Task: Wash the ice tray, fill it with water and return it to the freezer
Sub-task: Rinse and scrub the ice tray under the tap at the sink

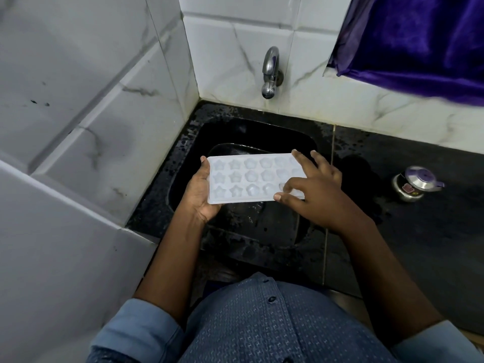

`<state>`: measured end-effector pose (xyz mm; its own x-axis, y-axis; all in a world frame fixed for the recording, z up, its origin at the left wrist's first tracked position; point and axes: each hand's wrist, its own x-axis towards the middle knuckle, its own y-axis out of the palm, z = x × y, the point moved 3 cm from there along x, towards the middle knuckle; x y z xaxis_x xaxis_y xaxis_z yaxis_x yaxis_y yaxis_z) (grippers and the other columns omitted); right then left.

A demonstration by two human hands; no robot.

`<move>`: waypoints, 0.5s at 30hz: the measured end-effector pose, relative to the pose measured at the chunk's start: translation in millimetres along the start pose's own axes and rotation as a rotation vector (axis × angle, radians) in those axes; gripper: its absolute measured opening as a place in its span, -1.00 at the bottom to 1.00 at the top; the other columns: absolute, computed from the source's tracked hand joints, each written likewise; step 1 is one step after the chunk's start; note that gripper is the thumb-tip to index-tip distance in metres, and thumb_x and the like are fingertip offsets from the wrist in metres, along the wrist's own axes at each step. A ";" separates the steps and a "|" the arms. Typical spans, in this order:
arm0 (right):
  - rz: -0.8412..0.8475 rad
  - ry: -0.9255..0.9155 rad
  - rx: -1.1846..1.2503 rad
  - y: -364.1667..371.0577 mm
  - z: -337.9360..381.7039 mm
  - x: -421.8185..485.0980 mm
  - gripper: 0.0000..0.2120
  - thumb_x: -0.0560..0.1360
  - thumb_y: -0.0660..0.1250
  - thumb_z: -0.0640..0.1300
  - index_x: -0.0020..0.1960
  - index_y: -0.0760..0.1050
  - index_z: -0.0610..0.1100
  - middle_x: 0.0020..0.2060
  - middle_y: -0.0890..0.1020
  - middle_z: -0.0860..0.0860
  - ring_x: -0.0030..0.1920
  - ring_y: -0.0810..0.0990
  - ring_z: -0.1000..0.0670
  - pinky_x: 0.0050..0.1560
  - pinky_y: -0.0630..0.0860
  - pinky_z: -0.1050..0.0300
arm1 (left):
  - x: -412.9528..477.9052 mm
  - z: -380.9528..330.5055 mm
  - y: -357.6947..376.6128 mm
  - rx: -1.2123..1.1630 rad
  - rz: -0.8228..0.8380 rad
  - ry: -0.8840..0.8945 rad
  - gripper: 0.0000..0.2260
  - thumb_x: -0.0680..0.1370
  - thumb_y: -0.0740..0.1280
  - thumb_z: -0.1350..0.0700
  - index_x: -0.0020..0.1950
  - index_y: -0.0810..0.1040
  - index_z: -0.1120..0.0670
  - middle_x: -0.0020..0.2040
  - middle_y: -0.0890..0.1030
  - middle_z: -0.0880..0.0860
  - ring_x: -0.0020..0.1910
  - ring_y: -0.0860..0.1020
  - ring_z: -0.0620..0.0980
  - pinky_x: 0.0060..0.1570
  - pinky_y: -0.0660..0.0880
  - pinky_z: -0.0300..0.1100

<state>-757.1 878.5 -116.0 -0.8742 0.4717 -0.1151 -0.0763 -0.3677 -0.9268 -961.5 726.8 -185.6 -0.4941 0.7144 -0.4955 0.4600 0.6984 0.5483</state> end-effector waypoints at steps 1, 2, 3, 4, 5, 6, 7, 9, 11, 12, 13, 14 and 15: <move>0.010 -0.009 0.010 -0.4 1.3 0.0 -0.61 0.58 0.24 0.39 0.04 0.67 0.15 0.71 -0.05 0.09 0.66 -0.26 -0.04 0.55 -0.24 -0.18 | -0.5 -0.1 0.1 -0.001 0.001 0.001 -0.34 0.69 0.05 -0.35 0.40 0.57 0.16 0.27 0.70 0.23 0.17 0.72 0.20 -0.03 0.70 0.11; 0.018 -0.020 0.017 -0.8 2.5 -0.1 -0.62 0.58 0.25 0.39 0.02 0.67 0.14 0.71 -0.05 0.10 0.66 -0.27 -0.02 0.55 -0.25 -0.17 | -0.6 0.2 -0.1 -0.003 0.002 0.001 -0.34 0.70 0.05 -0.35 0.38 0.58 0.16 0.26 0.70 0.23 0.16 0.72 0.20 -0.03 0.71 0.10; 0.018 -0.029 0.019 -0.9 3.0 -0.1 -0.62 0.59 0.25 0.38 0.02 0.67 0.14 0.71 -0.05 0.10 0.66 -0.27 -0.02 0.54 -0.25 -0.16 | -0.4 0.9 -0.2 -0.003 0.004 -0.001 -0.35 0.70 0.05 -0.35 0.37 0.58 0.16 0.27 0.70 0.23 0.16 0.72 0.20 -0.02 0.70 0.11; 0.011 -0.031 0.016 -0.9 2.8 0.1 -0.62 0.59 0.24 0.38 0.05 0.67 0.15 0.71 -0.05 0.10 0.66 -0.27 -0.02 0.54 -0.25 -0.16 | -0.1 1.6 -0.3 -0.003 0.005 -0.002 -0.34 0.70 0.05 -0.35 0.38 0.58 0.16 0.28 0.69 0.23 0.17 0.72 0.20 -0.02 0.70 0.11; -0.001 -0.024 0.010 -0.5 2.2 0.4 -0.62 0.59 0.23 0.39 0.09 0.66 0.16 0.71 -0.05 0.09 0.66 -0.26 -0.03 0.54 -0.25 -0.16 | -0.2 1.6 0.1 -0.002 0.003 -0.002 -0.35 0.70 0.05 -0.35 0.38 0.58 0.16 0.29 0.69 0.23 0.18 0.72 0.21 -0.01 0.70 0.11; -0.013 -0.011 0.005 0.1 1.5 0.6 -0.61 0.60 0.21 0.39 0.12 0.65 0.17 0.71 -0.04 0.08 0.67 -0.25 -0.05 0.54 -0.24 -0.17 | 0.0 1.6 0.2 -0.001 -0.001 0.000 -0.35 0.70 0.06 -0.35 0.38 0.58 0.16 0.29 0.69 0.23 0.18 0.72 0.21 -0.01 0.70 0.11; -0.024 0.002 0.002 0.8 0.9 0.7 -0.61 0.60 0.20 0.39 0.13 0.65 0.18 0.71 -0.03 0.07 0.67 -0.24 -0.06 0.54 -0.24 -0.17 | 0.1 1.2 0.5 -0.001 -0.001 -0.001 -0.35 0.70 0.05 -0.35 0.38 0.58 0.15 0.28 0.69 0.23 0.18 0.72 0.21 0.00 0.70 0.11; -0.038 0.009 0.004 1.5 0.7 0.9 -0.61 0.60 0.21 0.39 0.05 0.66 0.16 0.70 0.01 0.07 0.67 -0.21 -0.07 0.54 -0.22 -0.14 | 0.3 0.2 0.7 0.002 -0.005 0.000 -0.35 0.70 0.05 -0.35 0.37 0.59 0.15 0.27 0.70 0.22 0.17 0.72 0.20 0.01 0.70 0.11; -0.039 -0.004 0.024 1.0 2.5 1.1 -0.61 0.60 0.23 0.37 -0.05 0.67 0.13 0.70 0.04 0.07 0.67 -0.20 -0.06 0.54 -0.22 -0.12 | 0.0 -0.4 0.7 0.007 -0.004 0.002 -0.35 0.70 0.05 -0.35 0.38 0.59 0.14 0.28 0.70 0.22 0.18 0.72 0.19 0.00 0.70 0.11; -0.035 -0.010 0.031 0.8 3.6 1.2 -0.61 0.60 0.23 0.37 -0.06 0.67 0.12 0.70 0.04 0.08 0.67 -0.21 -0.06 0.54 -0.22 -0.13 | 0.0 0.2 0.5 0.008 -0.001 0.001 -0.35 0.70 0.06 -0.35 0.39 0.58 0.15 0.29 0.69 0.22 0.19 0.71 0.20 0.00 0.70 0.11; -0.031 -0.014 0.030 0.9 4.4 1.2 -0.60 0.60 0.23 0.37 -0.04 0.68 0.12 0.70 0.03 0.09 0.67 -0.21 -0.05 0.54 -0.22 -0.14 | 0.0 0.7 0.4 0.008 -0.002 -0.001 -0.35 0.70 0.06 -0.35 0.38 0.59 0.15 0.29 0.69 0.22 0.19 0.71 0.20 0.00 0.70 0.10; -0.033 -0.013 0.023 1.1 4.9 1.4 -0.60 0.60 0.22 0.37 0.00 0.68 0.13 0.70 0.02 0.09 0.67 -0.21 -0.06 0.54 -0.22 -0.16 | 0.0 1.0 0.6 0.007 -0.004 -0.001 -0.35 0.70 0.05 -0.35 0.37 0.59 0.15 0.28 0.69 0.22 0.17 0.72 0.20 -0.02 0.70 0.10; -0.039 -0.007 0.012 1.2 4.9 1.3 -0.59 0.61 0.20 0.38 0.05 0.68 0.14 0.70 0.01 0.08 0.67 -0.21 -0.07 0.54 -0.21 -0.17 | -0.2 0.9 1.3 0.005 -0.005 0.000 -0.35 0.70 0.05 -0.35 0.35 0.60 0.15 0.27 0.70 0.22 0.16 0.72 0.20 -0.03 0.70 0.09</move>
<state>-760.6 874.7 -115.5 -0.8738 0.4802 -0.0761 -0.1165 -0.3587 -0.9261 -960.1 727.6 -185.4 -0.4968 0.7107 -0.4980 0.4612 0.7023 0.5422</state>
